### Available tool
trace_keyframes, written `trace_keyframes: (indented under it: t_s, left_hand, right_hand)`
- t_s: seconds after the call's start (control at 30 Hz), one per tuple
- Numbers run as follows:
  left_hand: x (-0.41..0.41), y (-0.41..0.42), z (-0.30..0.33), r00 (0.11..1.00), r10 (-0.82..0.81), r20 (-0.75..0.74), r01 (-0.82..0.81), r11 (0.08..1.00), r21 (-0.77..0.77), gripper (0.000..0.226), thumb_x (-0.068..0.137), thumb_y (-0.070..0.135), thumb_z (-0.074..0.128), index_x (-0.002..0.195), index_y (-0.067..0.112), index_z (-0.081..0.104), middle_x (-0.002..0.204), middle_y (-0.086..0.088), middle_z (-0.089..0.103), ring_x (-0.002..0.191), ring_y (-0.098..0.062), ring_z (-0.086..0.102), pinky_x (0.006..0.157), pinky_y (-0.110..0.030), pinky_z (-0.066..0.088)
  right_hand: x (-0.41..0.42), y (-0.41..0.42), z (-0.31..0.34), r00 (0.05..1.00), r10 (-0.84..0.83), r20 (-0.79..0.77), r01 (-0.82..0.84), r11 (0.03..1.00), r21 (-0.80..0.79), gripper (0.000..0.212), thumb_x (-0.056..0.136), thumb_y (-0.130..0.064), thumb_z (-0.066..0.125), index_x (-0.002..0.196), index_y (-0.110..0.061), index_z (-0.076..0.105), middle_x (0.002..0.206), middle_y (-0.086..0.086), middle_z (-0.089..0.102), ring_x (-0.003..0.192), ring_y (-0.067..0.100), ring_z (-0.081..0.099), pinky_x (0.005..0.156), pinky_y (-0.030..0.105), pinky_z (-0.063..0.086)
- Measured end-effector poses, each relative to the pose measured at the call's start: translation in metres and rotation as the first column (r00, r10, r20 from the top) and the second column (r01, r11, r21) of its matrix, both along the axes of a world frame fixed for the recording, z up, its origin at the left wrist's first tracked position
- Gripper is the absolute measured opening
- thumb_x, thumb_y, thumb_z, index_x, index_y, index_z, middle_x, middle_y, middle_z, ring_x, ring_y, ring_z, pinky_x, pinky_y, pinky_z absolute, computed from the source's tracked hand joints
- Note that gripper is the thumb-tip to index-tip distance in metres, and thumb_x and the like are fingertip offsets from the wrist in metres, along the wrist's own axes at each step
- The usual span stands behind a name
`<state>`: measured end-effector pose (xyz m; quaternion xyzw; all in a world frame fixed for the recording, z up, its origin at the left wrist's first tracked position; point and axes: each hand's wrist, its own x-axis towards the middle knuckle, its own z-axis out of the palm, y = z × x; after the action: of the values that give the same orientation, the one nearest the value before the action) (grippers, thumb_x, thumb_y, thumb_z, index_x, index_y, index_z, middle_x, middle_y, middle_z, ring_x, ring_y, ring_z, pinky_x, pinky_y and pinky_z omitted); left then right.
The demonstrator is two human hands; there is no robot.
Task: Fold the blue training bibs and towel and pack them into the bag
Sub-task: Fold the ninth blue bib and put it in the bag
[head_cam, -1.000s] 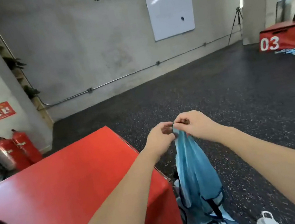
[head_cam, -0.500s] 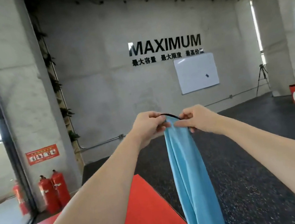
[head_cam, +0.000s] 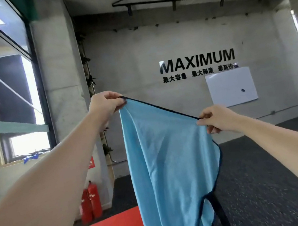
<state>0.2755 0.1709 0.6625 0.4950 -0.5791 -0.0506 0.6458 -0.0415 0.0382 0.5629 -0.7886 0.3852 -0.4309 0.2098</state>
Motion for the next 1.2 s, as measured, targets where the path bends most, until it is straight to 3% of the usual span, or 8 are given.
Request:
trace_keyframes:
  t_s: [0.2, 0.43, 0.63, 0.83, 0.93, 1.03, 1.1, 1.2]
  left_hand:
    - [0.064, 0.039, 0.019, 0.979, 0.192, 0.071, -0.188, 0.981, -0.051, 0.038, 0.047, 0.04, 0.089, 0.074, 0.018, 0.075, 0.08, -0.004, 0.075, 0.083, -0.022, 0.071, 0.092, -0.049, 0.058]
    - [0.106, 0.066, 0.011, 0.934, 0.35, 0.071, -0.346, 0.937, -0.053, 0.017, 0.078, 0.015, 0.084, 0.078, 0.009, 0.068, 0.07, 0.001, 0.073, 0.078, -0.019, 0.074, 0.091, -0.044, 0.059]
    - [0.167, 0.047, -0.019, 0.927, 0.367, 0.075, -0.373, 0.923, 0.095, 0.022, 0.083, 0.014, 0.08, 0.08, 0.008, 0.059, 0.074, -0.005, 0.071, 0.08, -0.023, 0.076, 0.094, -0.049, 0.057]
    - [0.223, 0.007, -0.062, 0.904, 0.413, 0.111, -0.427, 0.884, 0.19, 0.026, 0.086, 0.014, 0.077, 0.094, -0.005, 0.06, 0.08, -0.013, 0.075, 0.074, -0.022, 0.077, 0.09, -0.049, 0.058]
    - [0.252, -0.02, -0.088, 0.897, 0.429, 0.101, -0.441, 0.865, 0.241, 0.019, 0.084, 0.008, 0.075, 0.091, -0.002, 0.061, 0.079, -0.02, 0.073, 0.073, -0.031, 0.076, 0.085, -0.053, 0.06]
    - [0.275, -0.05, -0.114, 0.896, 0.434, 0.089, -0.439, 0.844, 0.308, 0.008, 0.085, -0.002, 0.074, 0.084, 0.005, 0.07, 0.087, -0.026, 0.072, 0.066, -0.03, 0.073, 0.064, -0.033, 0.063]
    - [0.289, -0.071, -0.131, 0.906, 0.409, 0.106, -0.417, 0.828, 0.375, 0.01, 0.086, -0.002, 0.074, 0.084, 0.008, 0.074, 0.087, -0.025, 0.073, 0.063, -0.025, 0.072, 0.055, -0.022, 0.058]
    - [0.307, -0.098, -0.143, 0.923, 0.372, 0.1, -0.374, 0.804, 0.462, 0.01, 0.087, 0.0, 0.074, 0.09, 0.009, 0.074, 0.081, -0.021, 0.075, 0.069, -0.031, 0.075, 0.054, -0.025, 0.058]
  right_hand:
    - [0.057, 0.003, 0.036, 0.98, -0.018, 0.196, 0.022, 1.0, -0.02, 0.013, 0.103, -0.023, 0.055, 0.105, -0.01, 0.056, 0.09, 0.011, 0.063, 0.065, 0.028, 0.075, 0.044, 0.028, 0.052]
    - [0.112, 0.002, 0.042, 0.998, -0.057, 0.032, 0.063, 0.97, -0.235, 0.007, 0.098, -0.016, 0.063, 0.096, -0.009, 0.066, 0.087, 0.008, 0.071, 0.074, 0.016, 0.069, 0.076, 0.037, 0.059]
    - [0.155, -0.028, 0.024, 0.998, -0.043, 0.035, 0.048, 0.988, -0.146, 0.014, 0.101, -0.019, 0.059, 0.092, -0.009, 0.062, 0.082, 0.01, 0.072, 0.068, 0.017, 0.072, 0.061, 0.032, 0.061]
    - [0.208, -0.084, -0.01, 0.985, -0.04, -0.166, 0.025, 0.995, -0.095, 0.005, 0.098, -0.013, 0.061, 0.1, -0.013, 0.066, 0.091, 0.004, 0.071, 0.079, 0.016, 0.07, 0.08, 0.037, 0.058]
    - [0.236, -0.115, -0.036, 0.973, -0.005, -0.229, 0.0, 1.0, -0.021, 0.009, 0.1, -0.013, 0.058, 0.101, -0.011, 0.066, 0.083, 0.007, 0.074, 0.074, 0.02, 0.073, 0.072, 0.036, 0.06]
    - [0.262, -0.146, -0.062, 0.982, 0.06, -0.179, -0.034, 0.989, 0.147, 0.009, 0.102, -0.008, 0.053, 0.099, -0.008, 0.061, 0.086, 0.017, 0.073, 0.067, 0.027, 0.075, 0.052, 0.031, 0.057]
    - [0.278, -0.168, -0.077, 0.987, 0.074, -0.141, -0.038, 0.97, 0.242, 0.009, 0.102, -0.007, 0.053, 0.1, -0.003, 0.061, 0.089, 0.022, 0.072, 0.066, 0.03, 0.075, 0.057, 0.037, 0.061]
    - [0.295, -0.206, -0.09, 0.992, 0.086, -0.092, -0.049, 0.935, 0.352, 0.013, 0.103, -0.011, 0.054, 0.104, 0.0, 0.061, 0.098, 0.022, 0.069, 0.074, 0.032, 0.076, 0.071, 0.046, 0.063]
